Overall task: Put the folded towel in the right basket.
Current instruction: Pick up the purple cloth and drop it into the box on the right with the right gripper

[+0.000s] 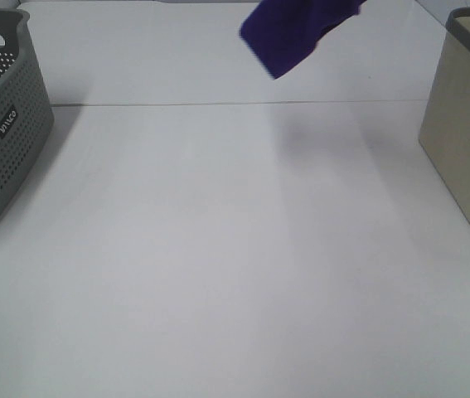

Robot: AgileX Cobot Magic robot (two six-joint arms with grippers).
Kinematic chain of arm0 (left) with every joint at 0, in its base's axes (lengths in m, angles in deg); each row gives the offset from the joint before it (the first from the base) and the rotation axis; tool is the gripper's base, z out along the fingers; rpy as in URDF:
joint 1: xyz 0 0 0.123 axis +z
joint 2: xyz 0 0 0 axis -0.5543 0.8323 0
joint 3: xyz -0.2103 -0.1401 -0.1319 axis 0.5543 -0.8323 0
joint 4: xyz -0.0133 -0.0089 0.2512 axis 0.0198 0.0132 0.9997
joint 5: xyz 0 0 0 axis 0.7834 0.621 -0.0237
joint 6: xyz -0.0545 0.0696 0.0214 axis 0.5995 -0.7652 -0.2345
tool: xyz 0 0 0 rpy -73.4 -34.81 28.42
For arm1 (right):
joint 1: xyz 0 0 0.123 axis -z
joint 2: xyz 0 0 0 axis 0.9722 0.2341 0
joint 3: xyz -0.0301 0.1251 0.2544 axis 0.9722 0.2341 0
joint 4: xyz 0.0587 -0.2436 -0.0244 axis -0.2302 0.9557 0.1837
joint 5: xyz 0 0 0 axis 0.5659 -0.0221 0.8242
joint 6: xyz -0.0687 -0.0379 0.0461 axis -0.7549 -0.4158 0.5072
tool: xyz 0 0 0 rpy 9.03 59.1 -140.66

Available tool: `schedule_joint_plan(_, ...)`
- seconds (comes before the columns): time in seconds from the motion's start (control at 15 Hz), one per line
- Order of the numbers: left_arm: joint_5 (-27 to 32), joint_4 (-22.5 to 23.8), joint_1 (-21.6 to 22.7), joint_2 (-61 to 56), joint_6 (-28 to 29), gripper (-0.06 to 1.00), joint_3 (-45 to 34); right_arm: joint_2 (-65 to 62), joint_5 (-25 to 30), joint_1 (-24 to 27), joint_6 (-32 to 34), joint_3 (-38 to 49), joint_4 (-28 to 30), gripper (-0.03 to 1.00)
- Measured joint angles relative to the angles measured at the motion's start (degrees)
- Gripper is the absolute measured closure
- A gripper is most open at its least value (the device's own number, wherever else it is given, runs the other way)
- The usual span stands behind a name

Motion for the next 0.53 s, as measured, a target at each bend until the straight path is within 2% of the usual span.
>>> schedule_joint_plan(0.33,0.0,0.0,0.0,0.0,0.0,-0.05,0.0,-6.82,0.11,17.76,0.23,-0.06,0.92,0.9)
schedule_joint_plan(0.53,0.0,0.0,0.0,0.0,0.0,-0.05,0.0,-7.79,0.11,26.24,0.23,-0.06,0.92,0.9)
